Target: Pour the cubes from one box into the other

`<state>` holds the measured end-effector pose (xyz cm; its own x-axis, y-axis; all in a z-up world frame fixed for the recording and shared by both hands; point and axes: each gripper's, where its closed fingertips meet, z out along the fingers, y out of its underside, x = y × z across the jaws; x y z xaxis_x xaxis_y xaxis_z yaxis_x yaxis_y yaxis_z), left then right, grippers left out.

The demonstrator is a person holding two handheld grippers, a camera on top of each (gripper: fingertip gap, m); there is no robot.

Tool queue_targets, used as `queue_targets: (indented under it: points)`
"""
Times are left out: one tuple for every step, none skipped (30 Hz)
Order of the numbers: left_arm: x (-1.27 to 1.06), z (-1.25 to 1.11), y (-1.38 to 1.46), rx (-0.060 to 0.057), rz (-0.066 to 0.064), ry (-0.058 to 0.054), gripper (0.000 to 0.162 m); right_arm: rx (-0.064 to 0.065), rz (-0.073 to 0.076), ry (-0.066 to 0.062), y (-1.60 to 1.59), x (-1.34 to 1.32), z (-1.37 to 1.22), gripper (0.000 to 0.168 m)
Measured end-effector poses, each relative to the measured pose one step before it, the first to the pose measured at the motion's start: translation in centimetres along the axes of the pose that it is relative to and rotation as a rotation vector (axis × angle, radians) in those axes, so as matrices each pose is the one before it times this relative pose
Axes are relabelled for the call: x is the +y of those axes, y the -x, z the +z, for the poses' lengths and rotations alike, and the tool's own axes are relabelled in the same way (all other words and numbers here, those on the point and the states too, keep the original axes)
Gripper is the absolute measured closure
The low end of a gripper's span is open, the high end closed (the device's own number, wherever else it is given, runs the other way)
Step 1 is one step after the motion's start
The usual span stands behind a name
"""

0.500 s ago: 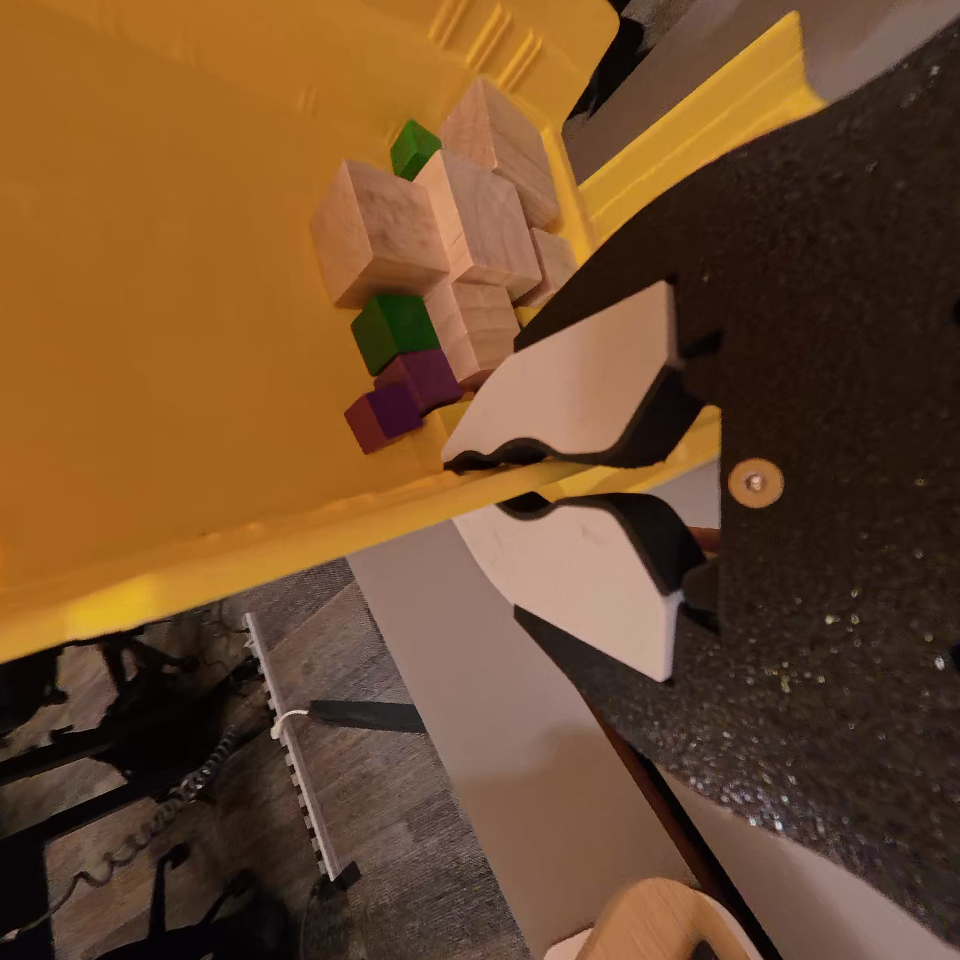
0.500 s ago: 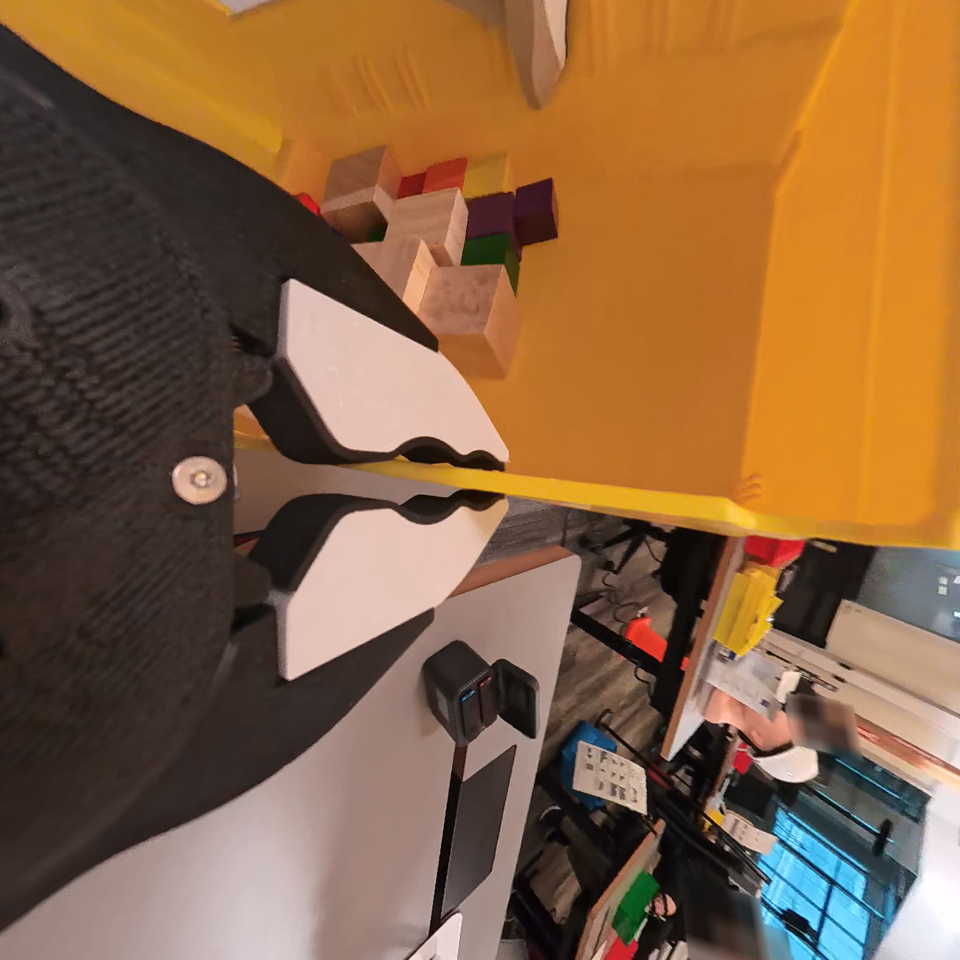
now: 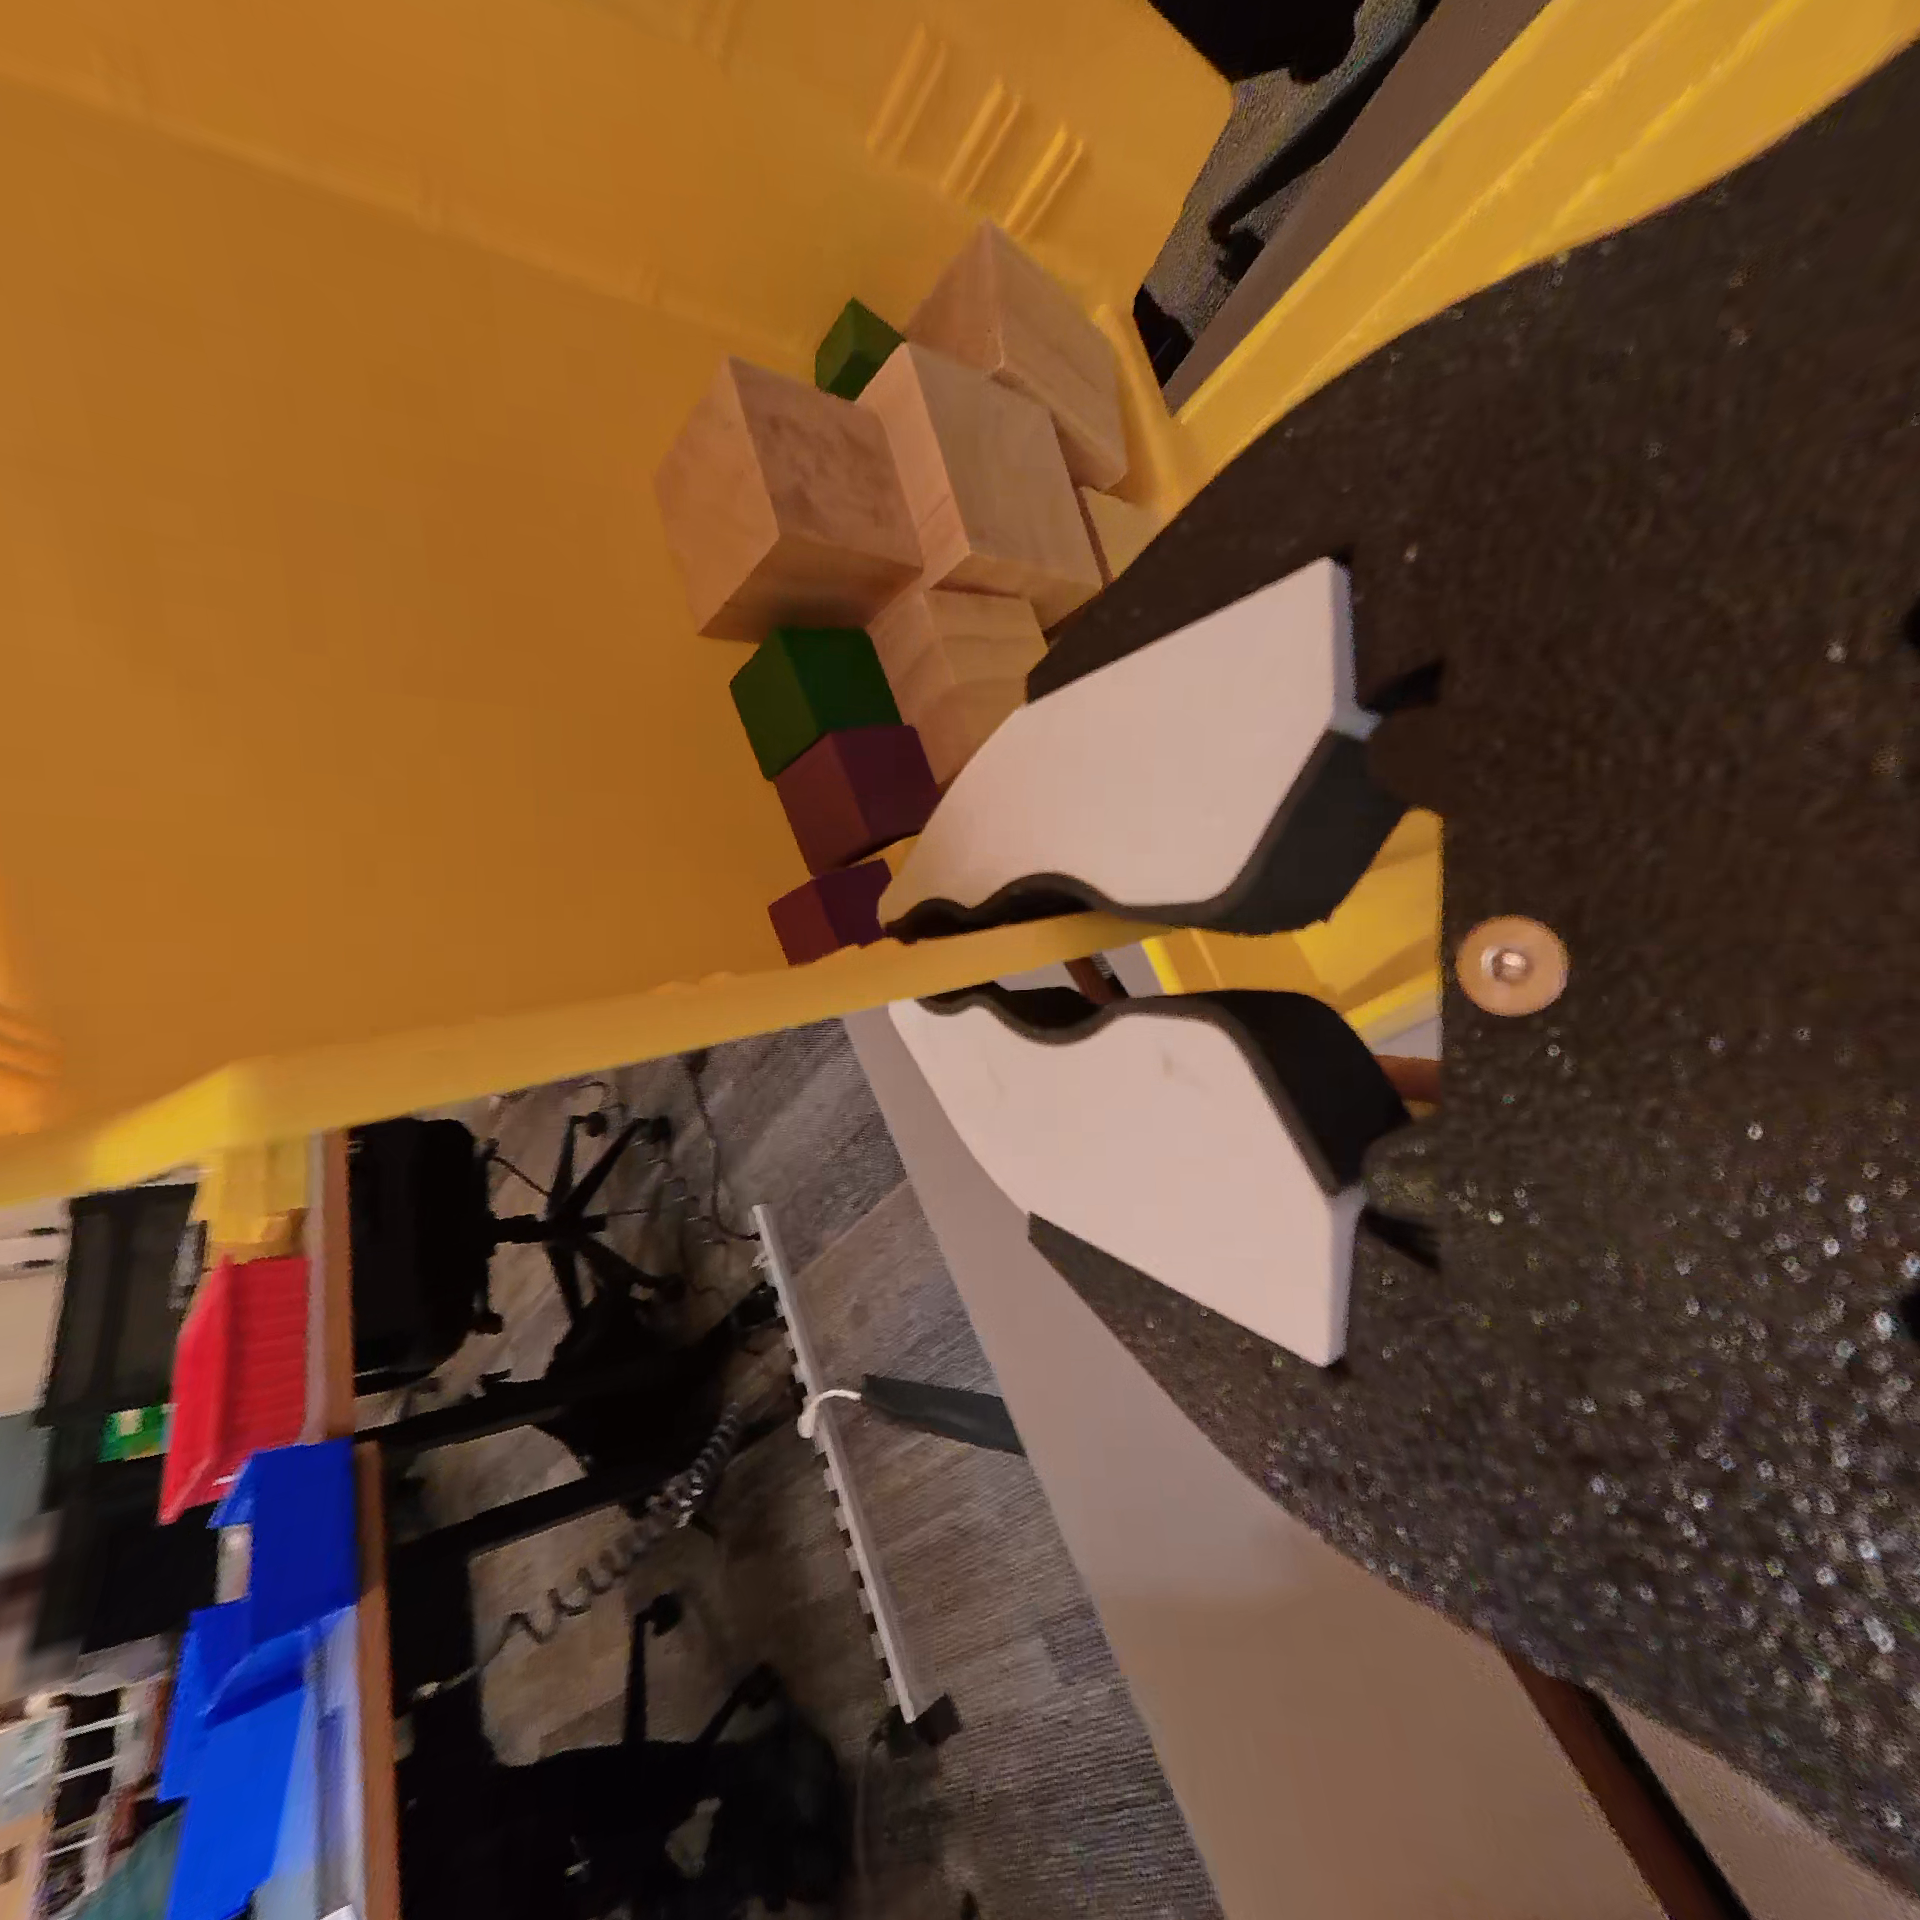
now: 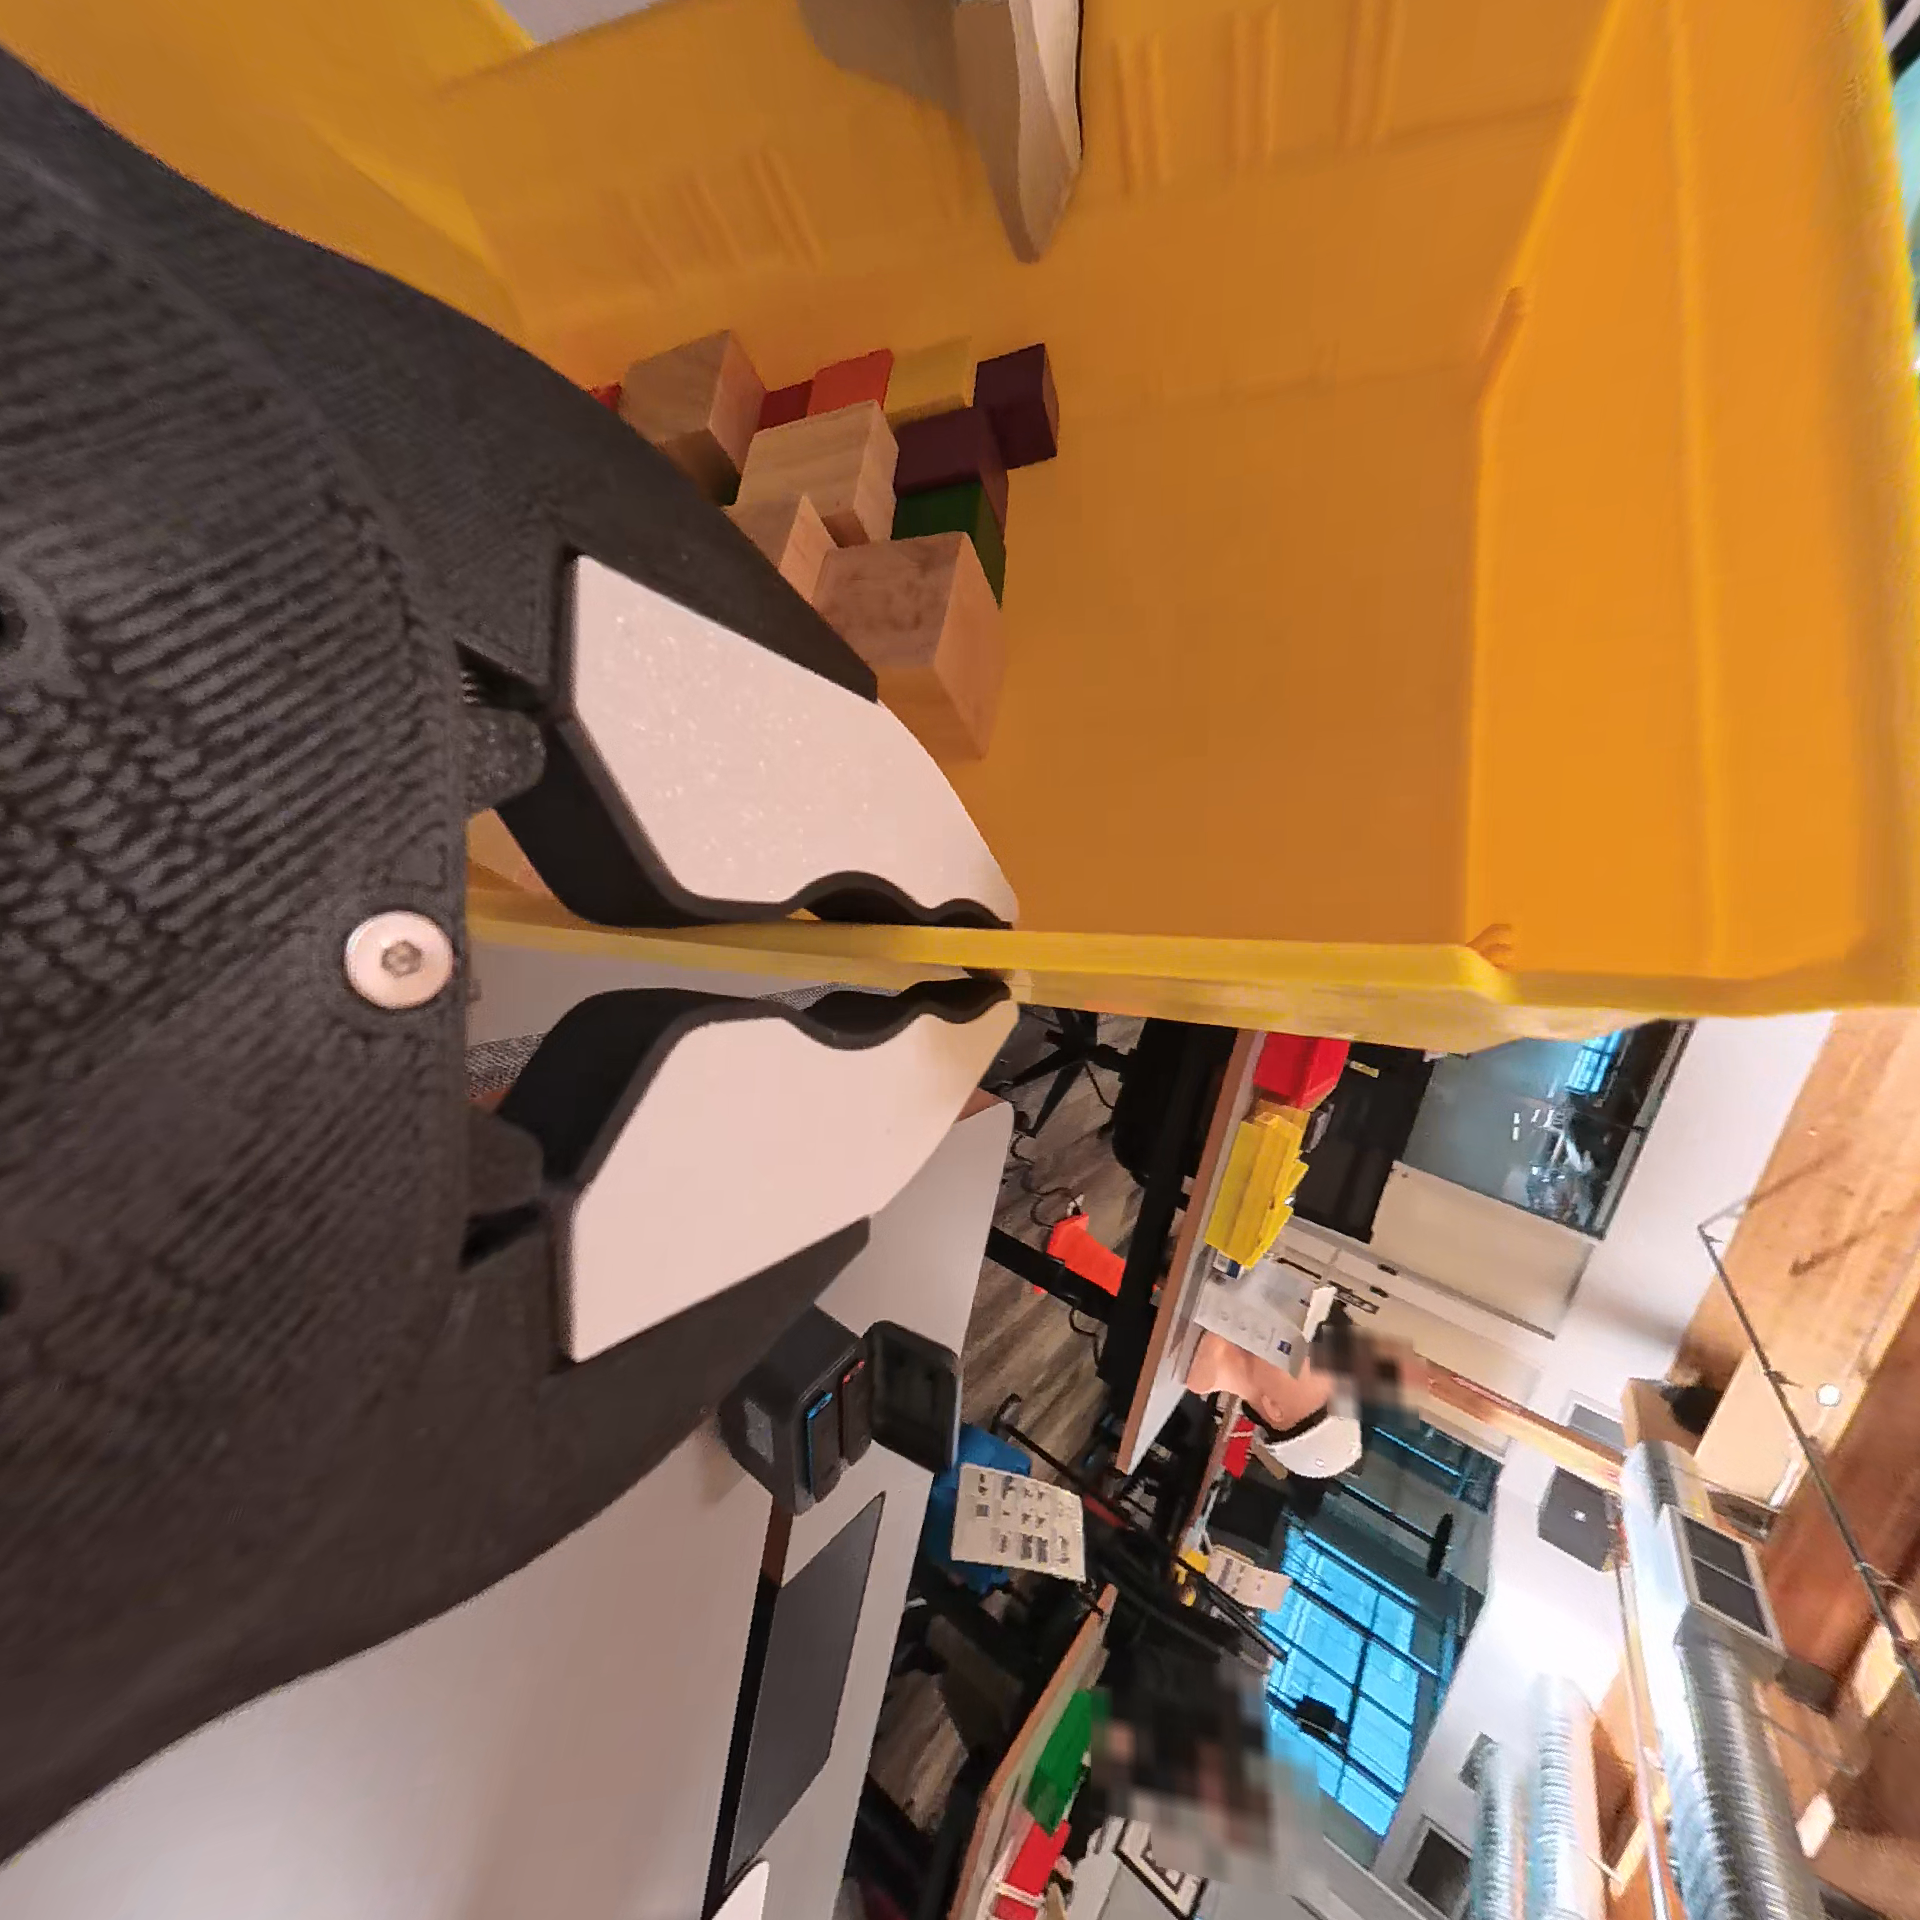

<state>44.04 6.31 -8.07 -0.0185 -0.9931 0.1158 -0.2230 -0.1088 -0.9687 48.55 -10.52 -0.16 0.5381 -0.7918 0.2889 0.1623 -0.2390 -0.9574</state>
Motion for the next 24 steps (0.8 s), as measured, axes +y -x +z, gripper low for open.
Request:
queue_targets:
  points:
    - [0.036,-0.074,0.036,0.0051,0.0047,-0.0165,0.156,-0.0035,-0.0025,-0.0086,0.114,-0.002,0.022,0.160]
    - [0.130,-0.072,0.114,0.0034,-0.0113,-0.0071,0.156,-0.0127,0.0156,-0.0080,0.175,0.040,0.043,0.160]
    - [0.127,-0.087,0.106,0.0036,-0.0141,-0.0090,0.156,-0.0090,0.0119,-0.0061,0.137,0.042,0.022,0.160]
    - [0.095,-0.091,0.058,0.0025,-0.0059,-0.0102,0.156,0.0002,-0.0068,-0.0031,0.112,0.070,0.014,0.160]
    - [0.089,-0.093,0.110,-0.0072,0.0038,-0.0088,0.156,-0.0018,-0.0072,-0.0081,0.208,0.003,-0.013,0.160]
    - [0.125,-0.078,0.173,-0.0120,0.0051,-0.0046,0.156,-0.0031,0.0031,-0.0073,0.191,-0.020,-0.024,0.160]
    - [0.145,-0.028,0.095,-0.0056,0.0029,-0.0020,0.156,0.0026,-0.0048,-0.0036,0.103,0.048,-0.014,0.160]
    - [0.091,-0.023,0.054,-0.0030,0.0036,-0.0057,0.156,0.0019,-0.0090,-0.0055,0.080,0.065,-0.001,0.160]
    - [0.093,-0.024,0.076,-0.0052,0.0063,-0.0023,0.156,-0.0055,0.0060,-0.0080,0.094,-0.017,-0.005,0.160]
    - [0.089,-0.019,0.029,-0.0038,0.0046,0.0025,0.156,-0.0009,0.0090,0.0005,0.021,0.004,0.033,0.160]
    - [-0.008,-0.035,-0.055,0.0014,0.0087,-0.0030,0.156,0.0029,-0.0043,0.0015,-0.015,-0.014,0.060,0.160]
    - [0.024,-0.027,0.040,-0.0065,0.0075,0.0000,0.156,-0.0024,-0.0070,-0.0006,0.050,-0.004,0.065,0.160]
    - [0.006,-0.024,0.078,-0.0081,-0.0021,0.0026,0.156,-0.0036,0.0031,0.0007,0.067,0.013,0.067,0.160]
    - [-0.040,-0.030,0.068,-0.0050,-0.0037,-0.0018,0.156,-0.0017,0.0061,0.0006,0.022,0.003,0.066,0.160]
    - [-0.095,-0.052,0.058,-0.0023,-0.0015,-0.0058,0.156,-0.0015,0.0057,-0.0012,0.026,0.006,0.042,0.160]
    - [-0.134,-0.077,0.057,-0.0024,-0.0034,-0.0093,0.156,-0.0028,0.0032,-0.0053,0.031,-0.021,0.005,0.160]
    - [-0.133,-0.080,0.029,-0.0013,-0.0041,-0.0100,0.156,-0.0011,0.0034,-0.0032,0.023,0.014,0.010,0.160]
    - [-0.092,-0.061,-0.015,0.0015,-0.0027,-0.0081,0.156,-0.0010,0.0049,-0.0019,0.004,0.029,0.019,0.160]
    - [-0.031,-0.051,-0.009,0.0019,-0.0044,-0.0060,0.156,-0.0051,0.0081,-0.0056,0.027,-0.029,-0.005,0.160]
    - [0.015,-0.039,-0.002,0.0032,-0.0015,-0.0045,0.156,-0.0062,0.0103,-0.0068,0.018,-0.059,-0.035,0.160]
    - [-0.001,-0.047,-0.061,0.0070,-0.0007,-0.0085,0.155,-0.0014,0.0027,-0.0082,-0.009,-0.083,-0.073,0.160]
    - [-0.038,-0.046,-0.078,0.0072,-0.0038,-0.0105,0.155,-0.0002,-0.0010,-0.0141,0.003,-0.149,-0.110,0.160]
    - [-0.049,-0.046,-0.056,0.0032,-0.0045,-0.0083,0.155,0.0005,0.0012,-0.0122,0.007,-0.115,-0.103,0.160]
    - [-0.062,-0.027,-0.063,0.0013,-0.0013,-0.0072,0.155,0.0048,0.0027,-0.0077,-0.030,-0.067,-0.099,0.160]
